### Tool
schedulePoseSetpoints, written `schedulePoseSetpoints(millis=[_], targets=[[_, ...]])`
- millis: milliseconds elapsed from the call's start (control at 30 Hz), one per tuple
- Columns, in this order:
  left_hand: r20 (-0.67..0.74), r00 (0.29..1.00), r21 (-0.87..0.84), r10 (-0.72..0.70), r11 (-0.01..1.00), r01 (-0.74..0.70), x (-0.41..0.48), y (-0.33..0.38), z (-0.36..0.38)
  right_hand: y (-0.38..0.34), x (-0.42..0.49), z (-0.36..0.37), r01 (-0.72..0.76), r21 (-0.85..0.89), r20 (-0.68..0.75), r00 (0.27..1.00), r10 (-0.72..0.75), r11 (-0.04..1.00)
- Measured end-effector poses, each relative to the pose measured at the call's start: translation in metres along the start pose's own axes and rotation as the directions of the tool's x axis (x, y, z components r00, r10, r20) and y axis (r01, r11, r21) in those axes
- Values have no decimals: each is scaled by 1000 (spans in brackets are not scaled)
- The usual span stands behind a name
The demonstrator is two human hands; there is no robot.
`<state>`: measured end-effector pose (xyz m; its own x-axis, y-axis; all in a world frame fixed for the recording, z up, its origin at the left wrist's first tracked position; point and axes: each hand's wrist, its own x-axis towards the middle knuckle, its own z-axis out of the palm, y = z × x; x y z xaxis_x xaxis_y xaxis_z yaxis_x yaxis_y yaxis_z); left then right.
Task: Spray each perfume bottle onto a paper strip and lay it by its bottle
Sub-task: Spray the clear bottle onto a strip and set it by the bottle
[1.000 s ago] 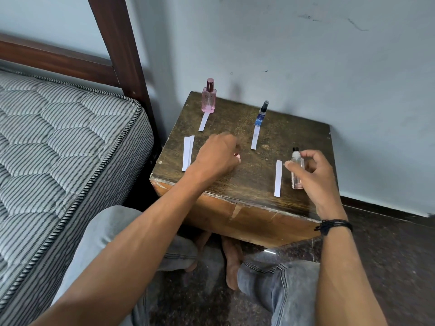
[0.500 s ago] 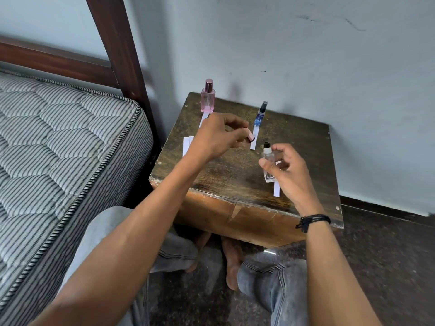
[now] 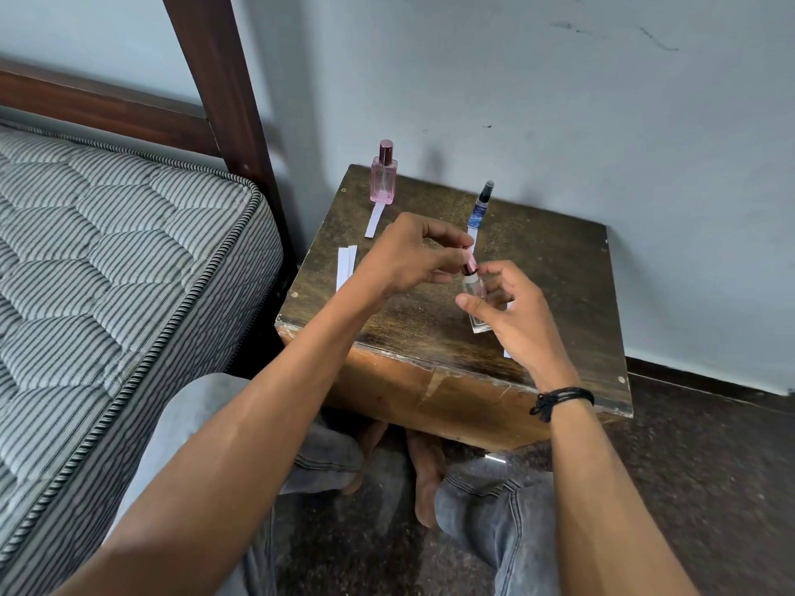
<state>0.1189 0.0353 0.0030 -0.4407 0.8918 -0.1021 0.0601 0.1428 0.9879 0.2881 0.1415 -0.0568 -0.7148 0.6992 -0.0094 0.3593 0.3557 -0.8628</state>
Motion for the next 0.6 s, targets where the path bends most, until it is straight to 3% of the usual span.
schedulePoseSetpoints(millis=[367,600], targets=[[61,997,114,50,992,-57,3,-3,0,-6,-1,2,-17,9,-26,1000,17,1000],[70,985,340,156,925,-171,6,-3,5,-4,-1,-1,-8,5,-21,1000,8,1000]])
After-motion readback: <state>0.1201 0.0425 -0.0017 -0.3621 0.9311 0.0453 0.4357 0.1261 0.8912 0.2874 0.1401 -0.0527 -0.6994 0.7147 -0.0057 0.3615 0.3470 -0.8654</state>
